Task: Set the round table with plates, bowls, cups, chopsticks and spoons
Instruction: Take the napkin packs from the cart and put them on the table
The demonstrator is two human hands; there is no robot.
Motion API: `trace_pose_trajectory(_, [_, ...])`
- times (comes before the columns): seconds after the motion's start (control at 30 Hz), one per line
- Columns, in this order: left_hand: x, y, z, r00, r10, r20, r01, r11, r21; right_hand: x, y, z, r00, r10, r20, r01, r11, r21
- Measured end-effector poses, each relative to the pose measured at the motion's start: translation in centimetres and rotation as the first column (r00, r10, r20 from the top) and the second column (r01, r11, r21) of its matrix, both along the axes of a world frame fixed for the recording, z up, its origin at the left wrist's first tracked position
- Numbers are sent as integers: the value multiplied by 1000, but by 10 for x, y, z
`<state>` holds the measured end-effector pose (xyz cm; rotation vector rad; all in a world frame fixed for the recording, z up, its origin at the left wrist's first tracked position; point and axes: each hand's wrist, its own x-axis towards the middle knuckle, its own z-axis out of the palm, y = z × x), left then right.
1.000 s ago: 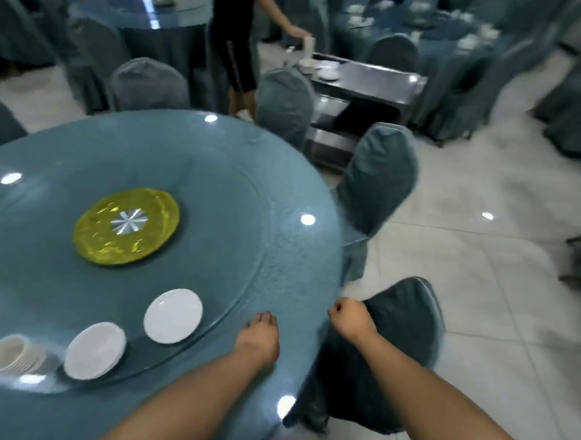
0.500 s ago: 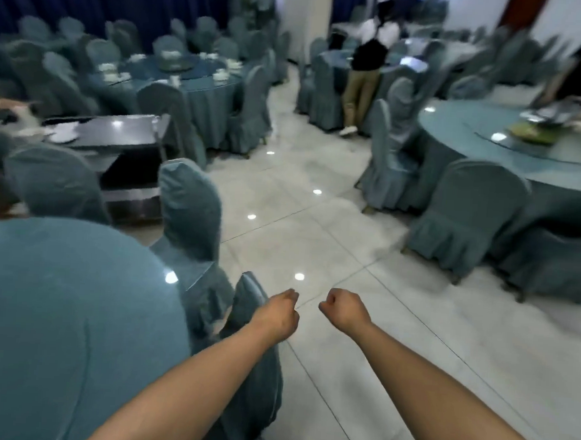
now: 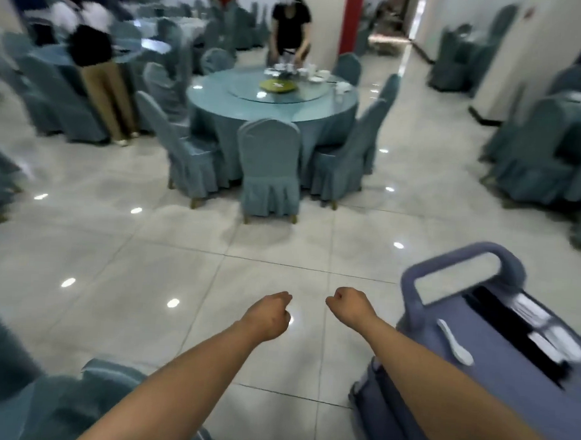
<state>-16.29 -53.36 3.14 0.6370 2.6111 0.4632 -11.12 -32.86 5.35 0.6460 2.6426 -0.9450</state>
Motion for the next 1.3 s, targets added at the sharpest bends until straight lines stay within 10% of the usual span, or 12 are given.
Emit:
trace_pose_trajectory(0.5, [37, 187, -15, 856, -515, 43, 515, 857, 16, 146, 147, -13, 872, -480, 95, 466, 874, 137])
trace_pose_trajectory(1.3, [91, 468, -18, 796, -599, 92, 602, 798, -12, 233, 410, -55, 734, -679, 25, 677, 734, 62])
